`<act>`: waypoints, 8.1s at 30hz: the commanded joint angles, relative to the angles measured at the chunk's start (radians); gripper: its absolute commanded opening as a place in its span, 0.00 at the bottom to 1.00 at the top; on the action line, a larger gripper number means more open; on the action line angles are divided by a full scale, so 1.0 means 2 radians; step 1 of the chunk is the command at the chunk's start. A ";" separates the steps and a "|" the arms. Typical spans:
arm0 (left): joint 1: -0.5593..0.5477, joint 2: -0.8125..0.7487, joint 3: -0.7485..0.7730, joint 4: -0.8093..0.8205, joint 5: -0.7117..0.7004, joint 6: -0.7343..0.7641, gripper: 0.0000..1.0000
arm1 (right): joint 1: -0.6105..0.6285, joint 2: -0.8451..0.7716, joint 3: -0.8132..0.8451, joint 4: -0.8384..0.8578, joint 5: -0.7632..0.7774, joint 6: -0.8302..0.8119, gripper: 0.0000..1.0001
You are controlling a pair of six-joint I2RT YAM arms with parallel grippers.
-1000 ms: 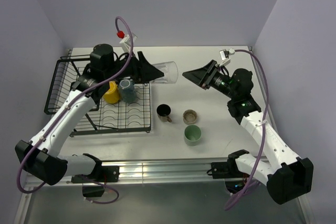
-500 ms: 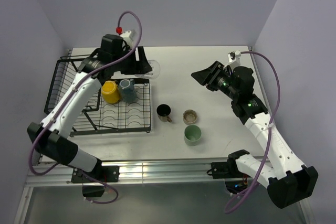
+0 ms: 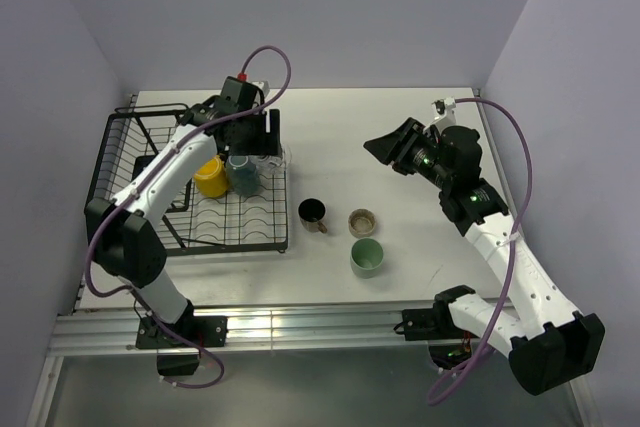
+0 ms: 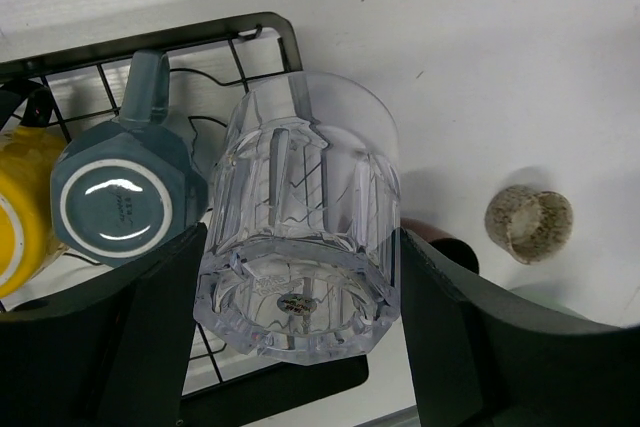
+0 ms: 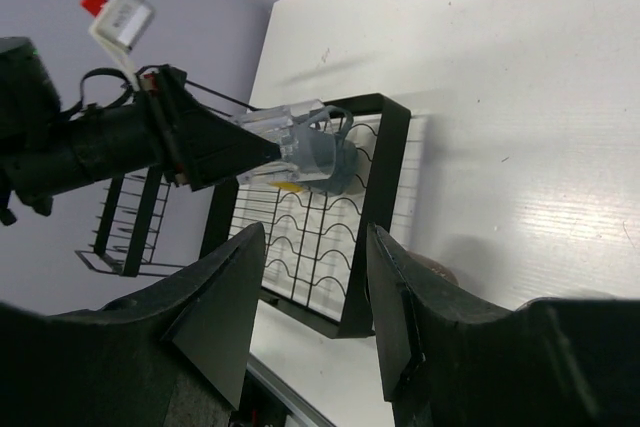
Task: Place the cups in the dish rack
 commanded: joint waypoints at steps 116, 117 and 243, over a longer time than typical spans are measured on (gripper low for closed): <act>-0.038 0.148 0.132 -0.041 -0.169 0.009 0.84 | -0.003 0.025 -0.004 0.000 0.009 -0.039 0.54; -0.040 0.146 0.142 -0.043 -0.176 0.011 0.84 | -0.003 0.024 -0.004 0.000 0.010 -0.040 0.54; 0.009 -0.236 -0.211 0.482 0.397 -0.228 0.99 | 0.031 0.092 -0.079 0.622 -0.252 0.333 0.00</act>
